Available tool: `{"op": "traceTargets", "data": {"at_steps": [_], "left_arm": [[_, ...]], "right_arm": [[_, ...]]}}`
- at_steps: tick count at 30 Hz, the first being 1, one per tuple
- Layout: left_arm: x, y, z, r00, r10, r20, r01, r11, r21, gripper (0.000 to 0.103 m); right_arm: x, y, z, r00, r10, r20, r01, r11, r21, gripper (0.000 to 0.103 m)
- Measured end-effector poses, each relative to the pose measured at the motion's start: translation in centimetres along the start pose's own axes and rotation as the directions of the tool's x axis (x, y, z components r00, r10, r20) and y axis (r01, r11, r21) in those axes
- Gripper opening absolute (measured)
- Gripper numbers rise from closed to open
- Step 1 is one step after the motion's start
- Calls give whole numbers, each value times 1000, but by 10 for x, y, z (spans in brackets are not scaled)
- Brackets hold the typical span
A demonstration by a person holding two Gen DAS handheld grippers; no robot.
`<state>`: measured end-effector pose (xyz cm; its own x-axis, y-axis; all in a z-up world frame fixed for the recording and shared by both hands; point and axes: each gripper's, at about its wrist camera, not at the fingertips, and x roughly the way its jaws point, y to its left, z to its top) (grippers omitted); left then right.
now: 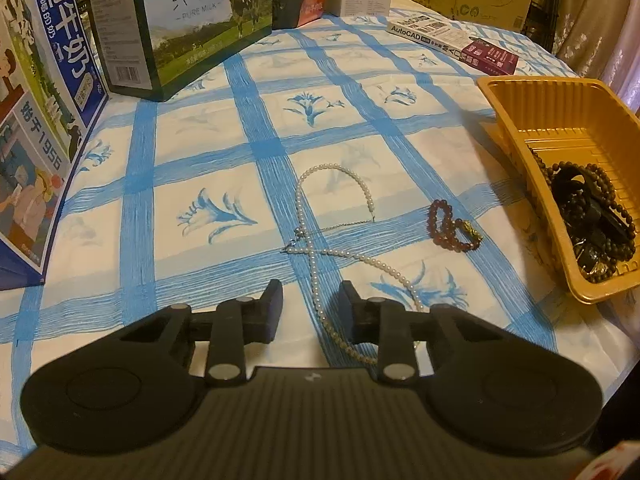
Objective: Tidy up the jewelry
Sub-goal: 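Move the open left tool back over the pearl strand, then close the left tool on the white pearl strand and lift it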
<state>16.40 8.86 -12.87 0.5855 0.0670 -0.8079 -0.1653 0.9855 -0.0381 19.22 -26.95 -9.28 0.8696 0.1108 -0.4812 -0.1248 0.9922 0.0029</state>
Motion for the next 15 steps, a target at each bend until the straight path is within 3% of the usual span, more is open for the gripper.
{"op": "traceTargets", "data": {"at_steps": [15], "left_arm": [[8,-4,-1,1000,-3,-2,3,1000,26,14]], "right_arm": [[0,0,0,1000,-1,-1,1,1000,-3,5]]}}
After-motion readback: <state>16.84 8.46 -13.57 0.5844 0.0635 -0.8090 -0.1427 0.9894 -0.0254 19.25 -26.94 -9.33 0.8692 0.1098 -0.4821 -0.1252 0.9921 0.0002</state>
